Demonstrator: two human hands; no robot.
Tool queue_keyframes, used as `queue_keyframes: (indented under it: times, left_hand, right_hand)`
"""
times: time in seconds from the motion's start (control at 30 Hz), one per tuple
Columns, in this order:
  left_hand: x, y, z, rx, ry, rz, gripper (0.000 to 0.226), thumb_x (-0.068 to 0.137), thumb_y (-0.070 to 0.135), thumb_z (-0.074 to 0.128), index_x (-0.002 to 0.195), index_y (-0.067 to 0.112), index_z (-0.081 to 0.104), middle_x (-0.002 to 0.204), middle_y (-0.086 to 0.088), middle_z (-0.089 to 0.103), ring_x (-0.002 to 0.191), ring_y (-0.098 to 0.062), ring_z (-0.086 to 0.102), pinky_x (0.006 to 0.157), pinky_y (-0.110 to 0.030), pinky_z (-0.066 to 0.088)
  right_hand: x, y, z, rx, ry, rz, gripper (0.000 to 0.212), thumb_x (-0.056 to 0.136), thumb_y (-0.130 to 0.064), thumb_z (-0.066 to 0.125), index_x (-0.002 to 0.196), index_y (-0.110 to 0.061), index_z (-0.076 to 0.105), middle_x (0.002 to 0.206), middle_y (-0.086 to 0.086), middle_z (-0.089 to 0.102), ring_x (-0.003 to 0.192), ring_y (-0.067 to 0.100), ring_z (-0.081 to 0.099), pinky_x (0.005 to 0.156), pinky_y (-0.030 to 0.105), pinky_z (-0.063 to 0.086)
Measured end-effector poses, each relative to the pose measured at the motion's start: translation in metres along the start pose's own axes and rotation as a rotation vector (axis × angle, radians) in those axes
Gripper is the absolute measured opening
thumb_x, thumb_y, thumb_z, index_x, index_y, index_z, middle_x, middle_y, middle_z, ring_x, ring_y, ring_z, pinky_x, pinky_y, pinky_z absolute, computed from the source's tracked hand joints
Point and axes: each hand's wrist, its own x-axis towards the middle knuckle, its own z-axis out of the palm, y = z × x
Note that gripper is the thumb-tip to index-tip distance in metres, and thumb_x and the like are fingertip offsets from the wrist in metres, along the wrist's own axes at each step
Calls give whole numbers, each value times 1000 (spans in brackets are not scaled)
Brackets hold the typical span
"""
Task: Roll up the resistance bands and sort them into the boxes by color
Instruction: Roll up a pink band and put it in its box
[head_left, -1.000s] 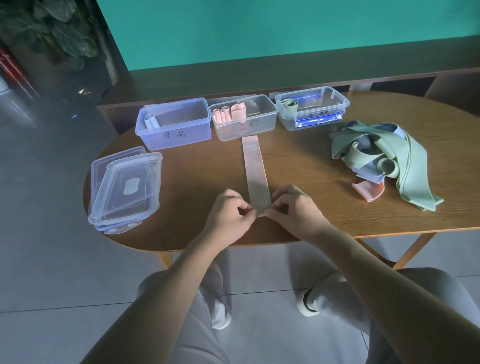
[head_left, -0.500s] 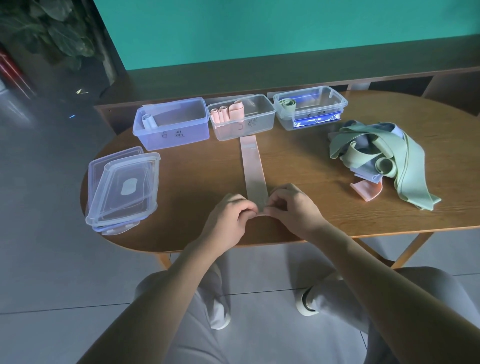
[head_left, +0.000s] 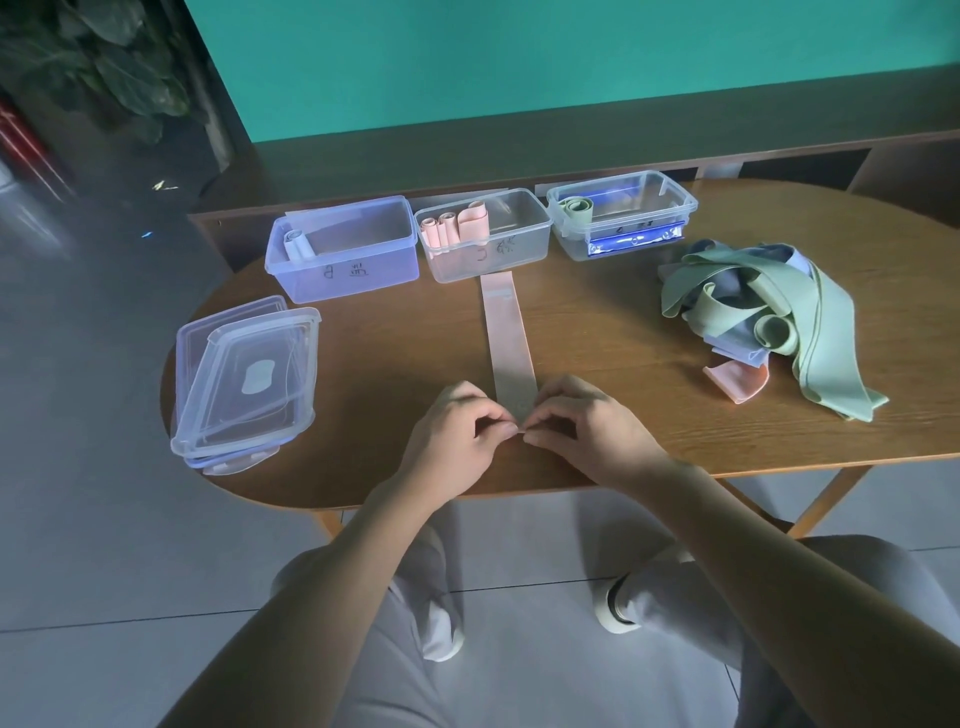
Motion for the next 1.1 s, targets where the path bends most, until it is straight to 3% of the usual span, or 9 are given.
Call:
queue_keyframes:
  times: [0.1,0.23,0.37,0.57,0.73,0.93,1.0,1.1]
  left_hand:
    - [1,-1,1,-30,21,-21,5,88,35,75,89,30,77,95,16,58,89,-1,58,77,-36,56]
    - [3,-1,3,-99,47,-77,6,86,28,78,85,30,72,92,15,60,83,-3,59,73,-38,57]
    - [4,-2,7,-81,54,-73,9,89,27,74,88,34,69,89,17,64,82,-4,61,71,-41,59]
    - [-3,-3,9,23,134,131,5,92,19,73,97,20,75,95,10,70,83,-9,65,70,-37,59]
    - [-5,-1,6,68,100,169,12,91,30,72,98,20,76,97,9,64,86,-8,61,71,-34,57]
    - [-3,-1,7,54,141,160,8,90,26,75,92,19,79,95,9,61,78,-7,59,65,-35,56]
    - [-4,1,6,57,158,163,8,89,25,76,90,18,79,95,9,59,75,-8,59,63,-35,56]
    - [-4,3,6,42,168,165,7,89,25,76,88,19,79,95,10,58,75,-9,59,62,-36,56]
  right_hand:
    - [2,-2,1,-8,27,55,6,87,-42,74,90,-37,76,109,-17,57,91,5,59,78,36,55]
    - [6,-4,0,21,39,134,11,85,-42,76,89,-32,78,110,-14,60,92,6,59,77,29,53]
    - [14,-10,-3,73,64,260,13,83,-36,80,81,-30,69,107,-10,61,90,9,58,72,23,47]
    - [18,-11,-1,33,44,305,12,87,-39,76,85,-30,69,107,-8,63,87,9,57,66,18,42]
    - [16,-12,-1,5,51,269,13,88,-41,75,87,-30,67,105,-10,62,85,8,55,64,15,37]
    - [8,-10,0,-57,28,122,7,95,-38,67,92,-32,67,109,-17,57,90,2,54,68,5,33]
    - [7,-8,0,-86,-4,77,7,97,-36,64,94,-31,67,111,-17,57,94,4,56,69,7,35]
    - [5,-4,-1,-113,-1,11,8,98,-35,63,96,-30,69,113,-16,59,98,7,60,72,20,47]
